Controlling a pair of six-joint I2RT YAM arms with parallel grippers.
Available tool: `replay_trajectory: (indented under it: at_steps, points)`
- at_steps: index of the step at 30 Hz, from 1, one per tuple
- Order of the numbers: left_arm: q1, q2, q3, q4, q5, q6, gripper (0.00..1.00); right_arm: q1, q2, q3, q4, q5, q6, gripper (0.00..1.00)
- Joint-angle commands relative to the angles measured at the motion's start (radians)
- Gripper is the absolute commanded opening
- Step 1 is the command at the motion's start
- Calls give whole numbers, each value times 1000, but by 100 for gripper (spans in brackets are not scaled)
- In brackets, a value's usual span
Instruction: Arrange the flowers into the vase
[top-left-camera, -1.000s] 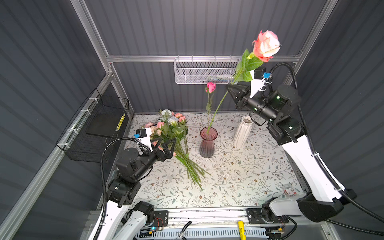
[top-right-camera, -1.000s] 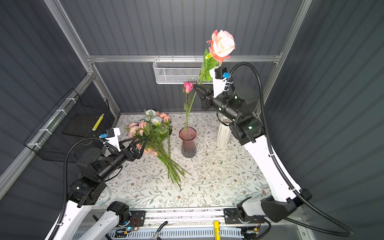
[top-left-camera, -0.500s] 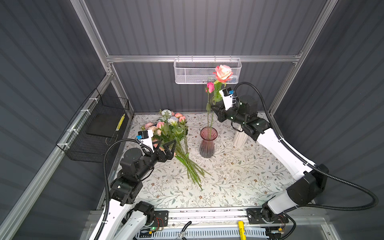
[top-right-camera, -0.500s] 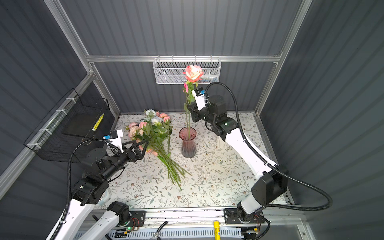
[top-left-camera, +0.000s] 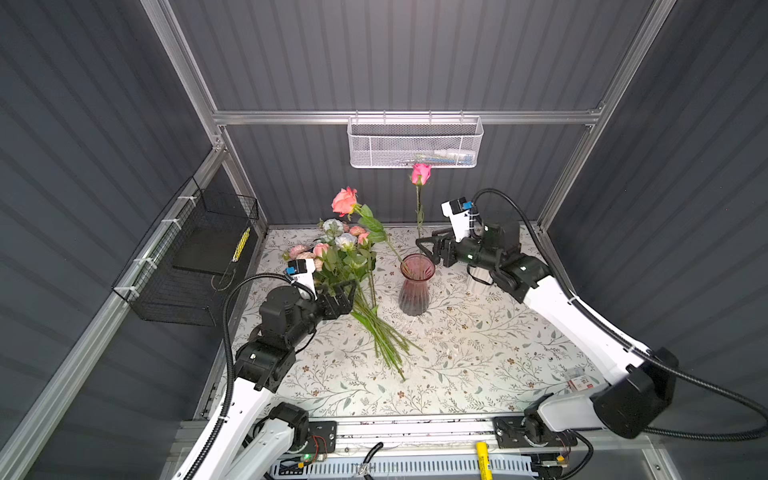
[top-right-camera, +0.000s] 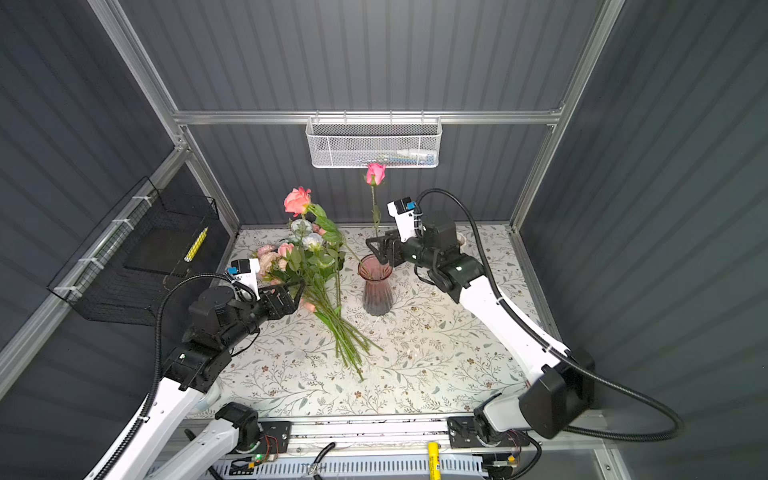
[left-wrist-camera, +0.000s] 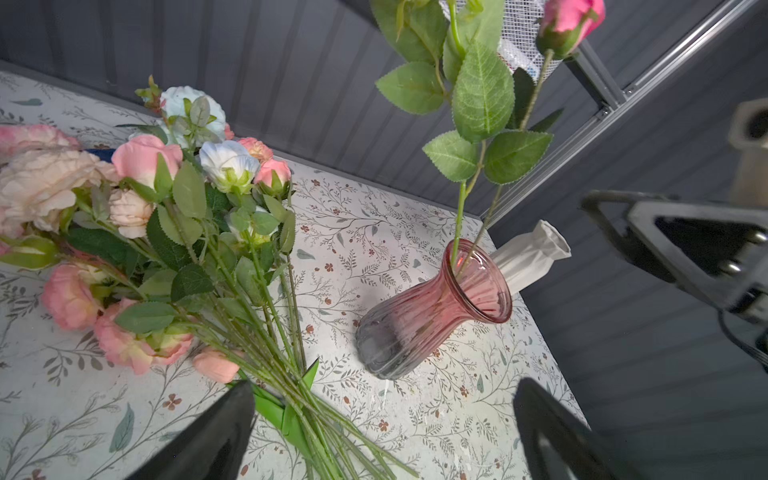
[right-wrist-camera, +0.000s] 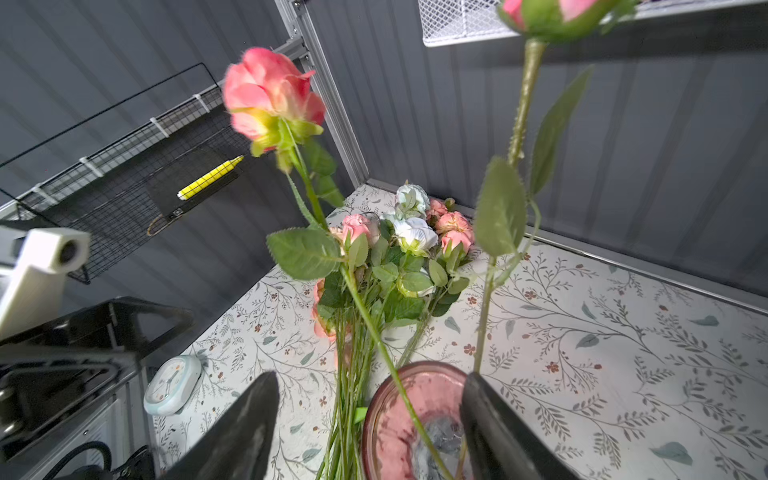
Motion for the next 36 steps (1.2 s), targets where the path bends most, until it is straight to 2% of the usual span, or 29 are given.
replay_trajectory:
  at_steps: [1, 3, 5, 9, 12, 18, 27, 30, 36]
  points:
    - [-4, 46, -10, -29, -73, -24, 87, 0, -99, -73, 87, -30, 58, 72]
    - [-2, 88, -19, -15, -81, -35, 78, 0, -146, -111, 96, -36, 72, 72]
    - [7, 132, -34, 24, -65, -47, 74, 0, -188, -152, 114, -27, 87, 72]
    - [66, 242, -72, 144, 32, -100, 67, 1, -276, -226, 150, -17, 116, 72]
    - [111, 350, -92, 231, 84, -136, 51, 0, -308, -260, 153, -21, 130, 71]
    - [135, 545, -109, 387, 127, -190, 39, -2, -349, -295, 153, -22, 131, 71]
    - [142, 658, -65, 335, -32, -169, 34, -2, -378, -304, 150, -19, 125, 71]
    - [142, 696, -48, 349, -38, -159, 39, -2, -386, -303, 144, -12, 120, 71]
    - [142, 749, -19, 362, -73, -158, 35, -3, -390, -303, 140, -6, 116, 71]
